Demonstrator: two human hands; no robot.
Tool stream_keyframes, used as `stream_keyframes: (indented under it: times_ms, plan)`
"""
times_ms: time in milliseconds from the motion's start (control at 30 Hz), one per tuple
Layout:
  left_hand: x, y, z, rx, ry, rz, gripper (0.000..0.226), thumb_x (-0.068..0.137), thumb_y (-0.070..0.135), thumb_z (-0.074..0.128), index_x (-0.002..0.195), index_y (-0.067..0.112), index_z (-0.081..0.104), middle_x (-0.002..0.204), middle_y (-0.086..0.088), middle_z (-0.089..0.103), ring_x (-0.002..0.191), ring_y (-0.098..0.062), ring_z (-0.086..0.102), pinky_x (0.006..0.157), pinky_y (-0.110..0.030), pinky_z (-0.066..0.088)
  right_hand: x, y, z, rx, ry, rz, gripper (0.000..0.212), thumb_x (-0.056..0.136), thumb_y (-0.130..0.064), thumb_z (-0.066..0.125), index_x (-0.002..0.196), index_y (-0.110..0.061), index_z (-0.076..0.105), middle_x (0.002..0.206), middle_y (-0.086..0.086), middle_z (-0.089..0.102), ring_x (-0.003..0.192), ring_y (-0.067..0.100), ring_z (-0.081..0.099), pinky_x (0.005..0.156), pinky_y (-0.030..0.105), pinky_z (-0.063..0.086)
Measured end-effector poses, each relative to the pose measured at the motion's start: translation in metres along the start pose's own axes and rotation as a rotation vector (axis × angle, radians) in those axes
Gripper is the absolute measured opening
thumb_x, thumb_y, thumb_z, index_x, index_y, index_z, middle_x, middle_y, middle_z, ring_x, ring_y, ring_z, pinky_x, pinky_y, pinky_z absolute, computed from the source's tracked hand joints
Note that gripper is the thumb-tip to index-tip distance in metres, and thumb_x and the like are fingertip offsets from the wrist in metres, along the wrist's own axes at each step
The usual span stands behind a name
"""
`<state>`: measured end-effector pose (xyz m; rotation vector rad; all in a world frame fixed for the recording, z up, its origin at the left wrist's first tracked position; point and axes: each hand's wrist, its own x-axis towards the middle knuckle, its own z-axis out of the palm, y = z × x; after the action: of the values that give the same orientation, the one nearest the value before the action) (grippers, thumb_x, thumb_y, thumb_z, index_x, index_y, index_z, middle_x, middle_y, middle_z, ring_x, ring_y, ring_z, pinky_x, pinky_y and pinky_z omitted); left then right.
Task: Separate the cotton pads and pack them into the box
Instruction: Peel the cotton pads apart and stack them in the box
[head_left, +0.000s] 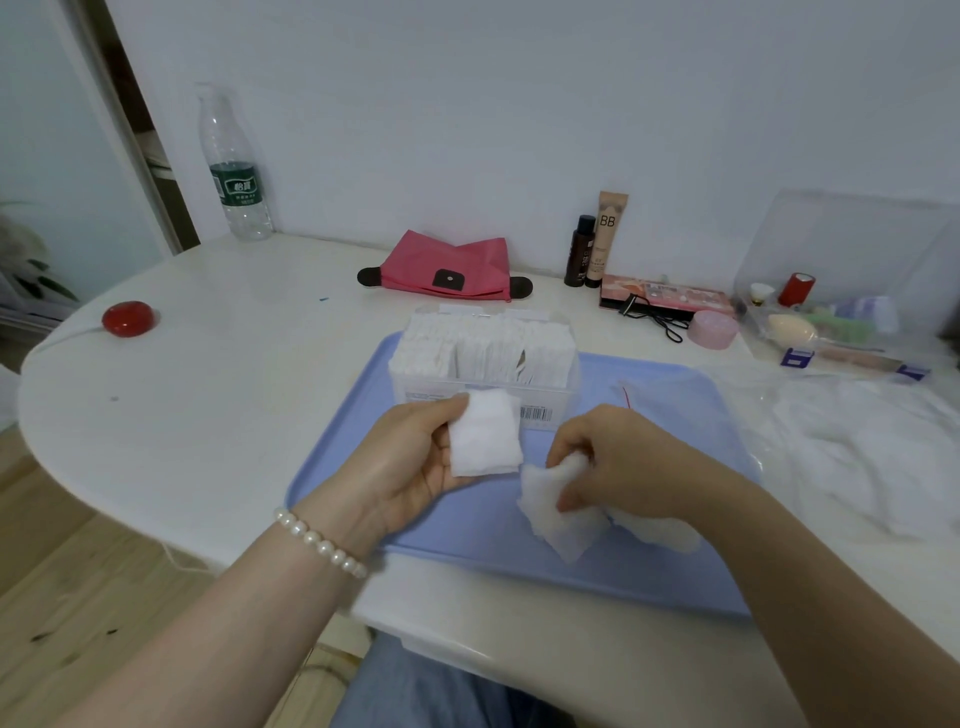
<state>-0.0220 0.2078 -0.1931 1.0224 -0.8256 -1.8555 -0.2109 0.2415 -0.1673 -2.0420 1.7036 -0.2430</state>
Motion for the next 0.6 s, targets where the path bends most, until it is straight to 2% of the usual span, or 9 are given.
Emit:
stream_keyframes:
  times_ms: [100,200,267,333,433,600]
  plan:
    - [0.000,0.002,0.001,-0.014,-0.003,0.015,0.018,0.096,0.011,0.045,0.100,0.004,0.062,0.098,-0.014,0.072,0.087,-0.027,0.070,0.077,-0.051,0.055,-0.004,-0.001,-0.016,0.425,0.107,0.004,0.022,0.068,-0.005,0.079,0.063,-0.017,0.061,0.061,-0.005,0.061,0.054,0.005,0.054,0.054,0.013,0.043]
    - [-0.002,0.002,0.006,-0.006,-0.036,0.029,0.019,0.097,0.010,0.044,0.099,0.003,0.062,0.094,-0.012,0.073,0.082,-0.023,0.071,0.075,-0.045,0.057,-0.008,-0.004,-0.032,0.964,0.094,-0.003,0.014,0.073,0.010,0.067,0.076,-0.004,0.064,0.070,0.006,0.068,0.060,0.014,0.066,0.055,0.021,0.054]
    - [-0.004,0.000,0.013,0.015,-0.070,0.033,0.021,0.097,0.010,0.043,0.096,0.003,0.063,0.092,-0.012,0.073,0.079,-0.022,0.071,0.076,-0.042,0.057,-0.008,-0.006,-0.035,1.172,0.075,0.002,0.017,0.074,0.014,0.060,0.078,-0.002,0.062,0.068,0.007,0.069,0.055,0.014,0.065,0.044,0.019,0.050]
    - [-0.006,-0.002,0.021,0.015,-0.114,0.027,0.022,0.097,0.011,0.043,0.097,0.001,0.063,0.094,-0.015,0.072,0.080,-0.023,0.071,0.076,-0.041,0.058,-0.006,-0.009,-0.034,1.186,0.116,0.017,0.018,0.074,0.014,0.062,0.078,-0.003,0.059,0.065,0.006,0.067,0.051,0.013,0.063,0.040,0.017,0.046]
    - [-0.007,-0.004,0.030,0.000,-0.160,0.004,0.027,0.098,0.012,0.041,0.107,-0.003,0.061,0.106,-0.021,0.069,0.087,-0.027,0.069,0.079,-0.039,0.057,-0.004,-0.009,-0.027,1.088,0.212,0.033,0.020,0.071,0.011,0.069,0.076,-0.005,0.059,0.066,0.007,0.066,0.054,0.015,0.063,0.042,0.019,0.047]
    - [-0.009,-0.002,0.036,-0.018,-0.182,-0.021,0.030,0.098,0.013,0.040,0.112,-0.005,0.059,0.111,-0.022,0.066,0.098,-0.029,0.067,0.079,-0.035,0.058,-0.005,-0.012,-0.021,0.986,0.277,-0.012,0.021,0.070,0.014,0.070,0.076,-0.003,0.057,0.056,0.001,0.068,0.053,0.012,0.066,0.044,0.019,0.049]
